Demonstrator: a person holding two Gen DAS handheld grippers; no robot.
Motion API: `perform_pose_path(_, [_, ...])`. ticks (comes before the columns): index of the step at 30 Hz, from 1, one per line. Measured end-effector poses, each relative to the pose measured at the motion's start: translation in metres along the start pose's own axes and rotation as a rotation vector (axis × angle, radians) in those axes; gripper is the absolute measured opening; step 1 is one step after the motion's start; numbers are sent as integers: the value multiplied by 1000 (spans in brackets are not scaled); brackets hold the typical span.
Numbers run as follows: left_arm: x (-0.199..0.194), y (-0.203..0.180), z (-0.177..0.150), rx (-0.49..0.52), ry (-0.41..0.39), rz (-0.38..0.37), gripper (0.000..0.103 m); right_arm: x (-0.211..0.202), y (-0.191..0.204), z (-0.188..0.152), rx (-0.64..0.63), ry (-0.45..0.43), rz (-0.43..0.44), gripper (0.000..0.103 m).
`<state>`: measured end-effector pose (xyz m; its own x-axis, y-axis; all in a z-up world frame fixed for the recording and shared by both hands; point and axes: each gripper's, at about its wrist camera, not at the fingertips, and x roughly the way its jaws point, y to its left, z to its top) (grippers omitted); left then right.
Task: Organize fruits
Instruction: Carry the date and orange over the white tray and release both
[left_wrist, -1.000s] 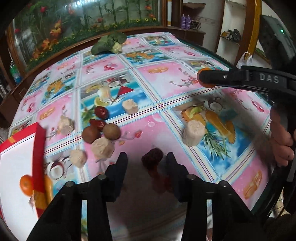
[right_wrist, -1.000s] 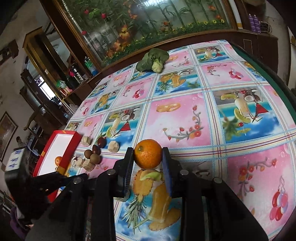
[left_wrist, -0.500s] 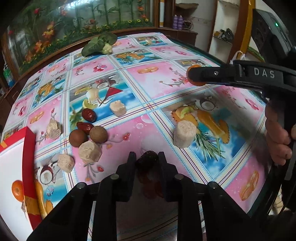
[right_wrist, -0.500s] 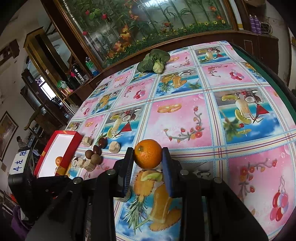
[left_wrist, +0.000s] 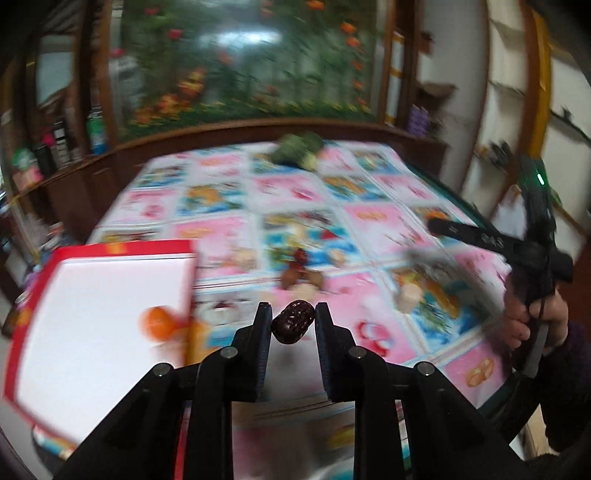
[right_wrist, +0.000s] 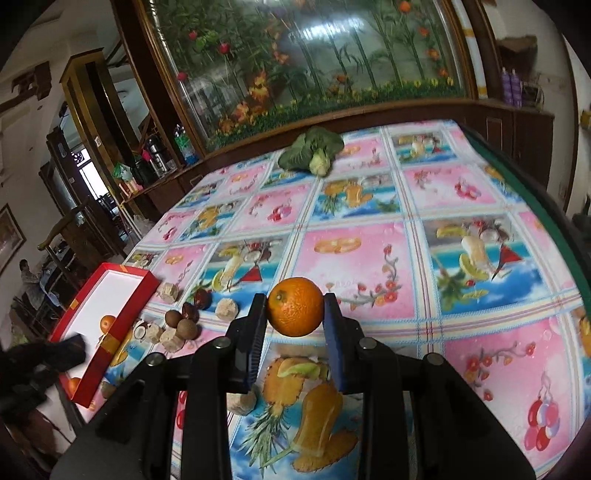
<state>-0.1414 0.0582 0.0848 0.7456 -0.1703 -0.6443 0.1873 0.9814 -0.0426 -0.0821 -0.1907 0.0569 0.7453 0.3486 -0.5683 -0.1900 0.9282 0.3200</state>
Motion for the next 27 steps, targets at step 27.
perform_pose_path(27, [-41, 147, -31, -271, -47, 279, 23, 79, 274, -28, -223, 172, 509, 33])
